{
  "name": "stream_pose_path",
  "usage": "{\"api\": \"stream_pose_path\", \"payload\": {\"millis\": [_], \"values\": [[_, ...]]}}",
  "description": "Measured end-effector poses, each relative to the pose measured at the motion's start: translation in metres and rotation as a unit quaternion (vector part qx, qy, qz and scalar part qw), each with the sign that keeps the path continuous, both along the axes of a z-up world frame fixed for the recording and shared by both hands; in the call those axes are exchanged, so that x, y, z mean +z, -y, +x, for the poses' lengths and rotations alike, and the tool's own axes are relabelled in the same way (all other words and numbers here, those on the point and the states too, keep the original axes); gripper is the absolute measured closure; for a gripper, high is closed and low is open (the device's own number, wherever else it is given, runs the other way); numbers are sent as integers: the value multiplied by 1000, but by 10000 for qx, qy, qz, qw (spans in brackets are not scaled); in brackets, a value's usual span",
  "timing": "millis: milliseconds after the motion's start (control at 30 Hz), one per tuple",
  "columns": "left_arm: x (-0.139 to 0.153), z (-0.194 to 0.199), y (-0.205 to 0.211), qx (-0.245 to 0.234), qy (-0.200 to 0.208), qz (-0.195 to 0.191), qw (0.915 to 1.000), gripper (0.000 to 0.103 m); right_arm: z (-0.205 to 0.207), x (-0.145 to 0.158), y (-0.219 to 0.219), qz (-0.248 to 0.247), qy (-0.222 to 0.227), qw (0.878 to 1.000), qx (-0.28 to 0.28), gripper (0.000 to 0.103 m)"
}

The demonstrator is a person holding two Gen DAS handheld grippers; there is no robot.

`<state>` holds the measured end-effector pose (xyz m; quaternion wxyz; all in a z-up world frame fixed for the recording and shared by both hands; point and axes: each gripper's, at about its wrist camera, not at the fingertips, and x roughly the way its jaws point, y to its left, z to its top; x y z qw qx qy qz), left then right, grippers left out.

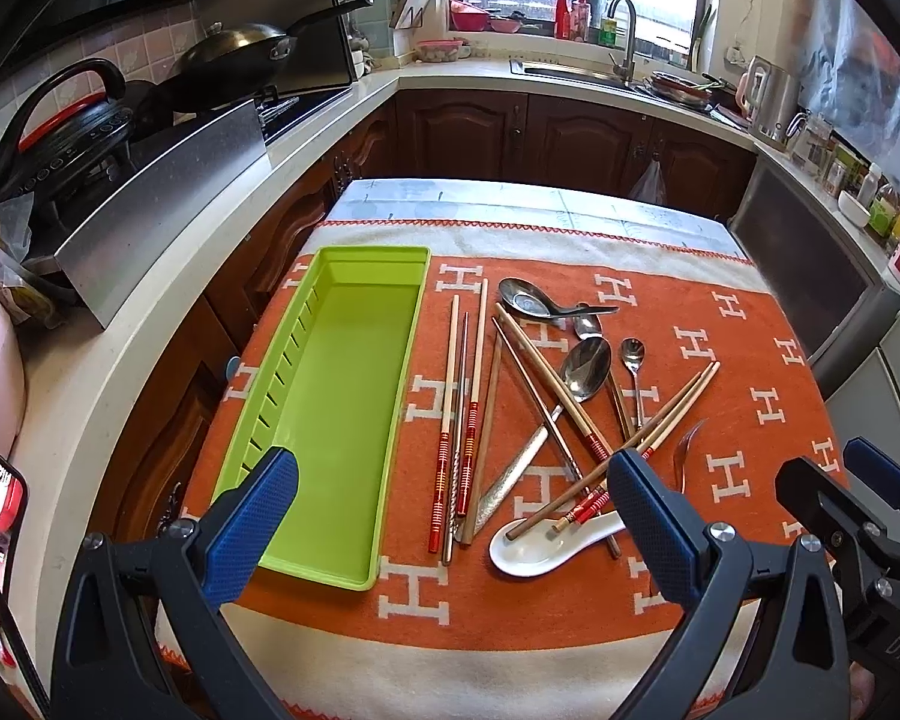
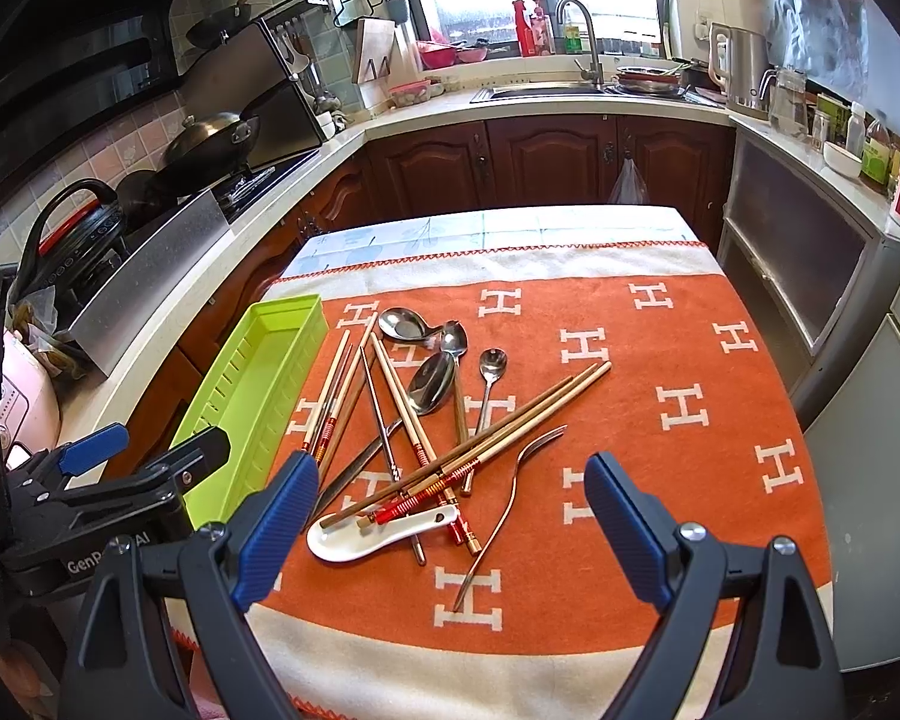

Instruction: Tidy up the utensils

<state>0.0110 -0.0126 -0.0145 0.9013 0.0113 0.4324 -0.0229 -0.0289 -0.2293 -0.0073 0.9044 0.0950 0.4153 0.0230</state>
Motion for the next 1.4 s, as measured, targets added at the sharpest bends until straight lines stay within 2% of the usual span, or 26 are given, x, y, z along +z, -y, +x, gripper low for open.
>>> {"api": "stream_pose_path", "payload": {"millis": [733,1033,1267,1400], "values": [[-27,40,28,-327,-354,-100,9988,1,28,-35,33,425,-479,9978,-174,12],[-50,60,38,-445,-936,-158,9945,1,41,-53,48,663,-726,9947,-294,16],[-69,72,43,-523,-1180,-101,9916,1,53,-74,61,1036,-1054,9883,-383,19],[-78,80,48,-721,-1417,-250,9870,4,60,-90,69,1325,-1283,9820,-398,24]]}}
